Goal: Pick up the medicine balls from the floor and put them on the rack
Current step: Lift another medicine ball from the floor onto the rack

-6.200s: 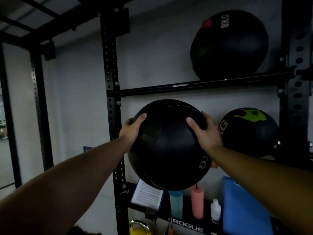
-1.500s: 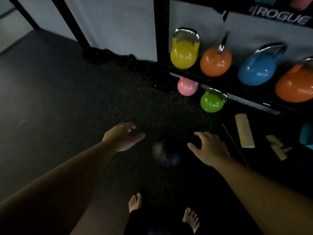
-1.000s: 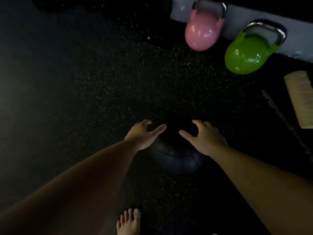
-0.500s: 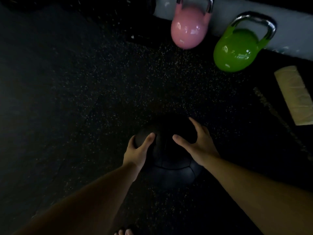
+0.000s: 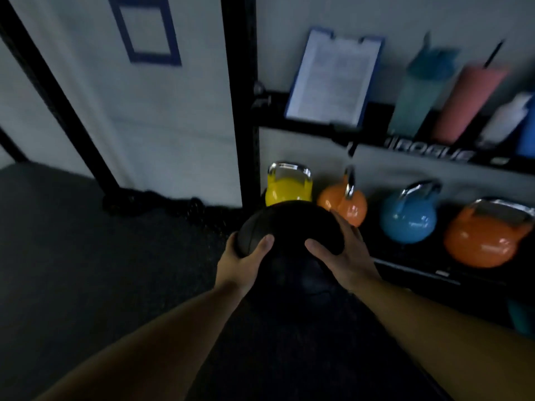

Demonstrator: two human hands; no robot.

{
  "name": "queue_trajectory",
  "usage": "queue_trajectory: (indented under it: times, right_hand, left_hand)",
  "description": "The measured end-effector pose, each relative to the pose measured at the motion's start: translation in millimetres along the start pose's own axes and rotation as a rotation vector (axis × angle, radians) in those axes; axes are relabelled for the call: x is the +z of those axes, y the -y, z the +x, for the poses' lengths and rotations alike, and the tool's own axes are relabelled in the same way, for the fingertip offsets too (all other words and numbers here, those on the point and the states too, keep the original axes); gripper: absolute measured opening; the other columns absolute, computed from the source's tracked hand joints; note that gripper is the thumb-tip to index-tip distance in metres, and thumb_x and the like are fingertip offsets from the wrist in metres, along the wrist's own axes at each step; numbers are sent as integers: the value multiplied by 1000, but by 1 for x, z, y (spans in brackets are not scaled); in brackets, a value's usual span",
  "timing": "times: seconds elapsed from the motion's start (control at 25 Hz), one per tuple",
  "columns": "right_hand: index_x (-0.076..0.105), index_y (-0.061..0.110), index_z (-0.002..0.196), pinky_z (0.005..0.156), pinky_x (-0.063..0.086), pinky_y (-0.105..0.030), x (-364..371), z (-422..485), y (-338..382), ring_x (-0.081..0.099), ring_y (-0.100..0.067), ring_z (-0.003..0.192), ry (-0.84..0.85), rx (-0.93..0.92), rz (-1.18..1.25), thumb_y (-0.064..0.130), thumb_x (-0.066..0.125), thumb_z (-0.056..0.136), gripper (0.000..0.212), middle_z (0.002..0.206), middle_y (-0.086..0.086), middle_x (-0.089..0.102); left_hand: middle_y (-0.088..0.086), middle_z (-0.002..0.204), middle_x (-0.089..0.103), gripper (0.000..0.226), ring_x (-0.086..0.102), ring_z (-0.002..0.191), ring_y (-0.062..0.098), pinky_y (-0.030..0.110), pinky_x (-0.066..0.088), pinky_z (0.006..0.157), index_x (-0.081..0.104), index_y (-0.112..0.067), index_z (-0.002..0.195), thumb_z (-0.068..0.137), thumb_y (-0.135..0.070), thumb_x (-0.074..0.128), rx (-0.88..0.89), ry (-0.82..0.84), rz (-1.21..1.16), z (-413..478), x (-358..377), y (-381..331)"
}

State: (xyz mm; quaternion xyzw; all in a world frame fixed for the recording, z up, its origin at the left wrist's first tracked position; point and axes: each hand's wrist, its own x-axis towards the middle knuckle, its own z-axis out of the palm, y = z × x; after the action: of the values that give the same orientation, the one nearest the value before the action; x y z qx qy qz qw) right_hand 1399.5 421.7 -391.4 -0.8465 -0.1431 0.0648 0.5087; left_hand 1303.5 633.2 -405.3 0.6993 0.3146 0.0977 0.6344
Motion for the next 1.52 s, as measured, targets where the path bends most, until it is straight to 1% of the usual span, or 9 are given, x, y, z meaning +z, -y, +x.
queue_trajectory:
  times: [0.08, 0.24, 0.36, 0.48, 0.68, 0.92, 1.08, 1.36, 1.52]
  right_hand:
    - [33, 56, 152, 114, 36, -35, -57, 12, 102, 46, -24, 141, -88, -79, 10, 89, 67, 59, 104, 149, 6, 42]
    - [33, 46, 158, 117, 39, -45, -157, 6, 288, 49, -29, 139, -220, -228, 52, 94, 66, 56, 118, 153, -5, 44]
    - [29, 54, 156, 110, 37, -33, -215, -10, 391, 47, -26, 138, -315, -342, 78, 101, 62, 51, 119, 154, -1, 41]
    - [28, 51, 157, 104, 34, -30, -265, -36, 482, 47, -26, 139, -440, -462, 73, 103, 62, 51, 123, 156, 0, 39]
    - [27, 45, 160, 107, 31, -29, -315, -78, 570, 46, -29, 140, -543, -534, 5, 101, 62, 51, 128, 154, -6, 38]
    - [24, 50, 160, 115, 33, -39, -373, -81, 587, 44, -35, 142, -609, -535, -61, 94, 64, 54, 121, 155, -8, 35]
    - [21, 56, 156, 108, 33, -38, -416, -41, 553, 43, -37, 141, -633, -540, -67, 97, 63, 53, 119, 156, -6, 33]
    - [18, 54, 159, 117, 37, -60, -505, 130, 456, 37, -38, 146, -579, -469, -33, 100, 62, 52, 125, 160, -4, 31]
    - [30, 47, 158, 119, 36, -57, -530, 260, 416, 36, -36, 148, -546, -492, -28, 89, 64, 68, 106, 161, -6, 35]
  left_hand:
    - [-9, 120, 70, 100, 67, 120, 26, 36, 54, 96, 60, -39, 134, 49, -93, 68, 123, 10, -2, -16, -16, -117]
    - [-9, 121, 72, 98, 68, 115, 26, 36, 57, 92, 62, -39, 132, 51, -94, 68, 378, 42, -7, -71, -57, -324]
    - [-22, 110, 68, 98, 67, 110, 20, 26, 51, 79, 59, -47, 129, 47, -101, 70, 543, 93, -39, -112, -83, -436]
    - [-12, 129, 67, 126, 65, 118, 21, 27, 49, 84, 52, -40, 149, 42, -103, 69, 699, 128, -82, -159, -107, -529]
    - [0, 147, 63, 134, 63, 129, 28, 33, 49, 94, 48, -38, 155, 40, -105, 66, 845, 178, -140, -205, -122, -613]
    - [5, 154, 58, 142, 58, 136, 31, 44, 49, 112, 45, -33, 159, 38, -105, 64, 896, 232, -133, -216, -82, -660]
    - [4, 151, 59, 140, 59, 135, 31, 34, 48, 97, 43, -35, 158, 38, -105, 65, 889, 260, -139, -187, -14, -673]
    - [-1, 142, 61, 118, 62, 125, 26, 34, 47, 91, 45, -37, 155, 53, -93, 68, 837, 207, -77, -67, 148, -698]
    - [4, 170, 30, 123, 32, 154, 31, 48, 35, 122, 25, -40, 165, 60, -93, 64, 955, 114, 186, 12, 221, -723]
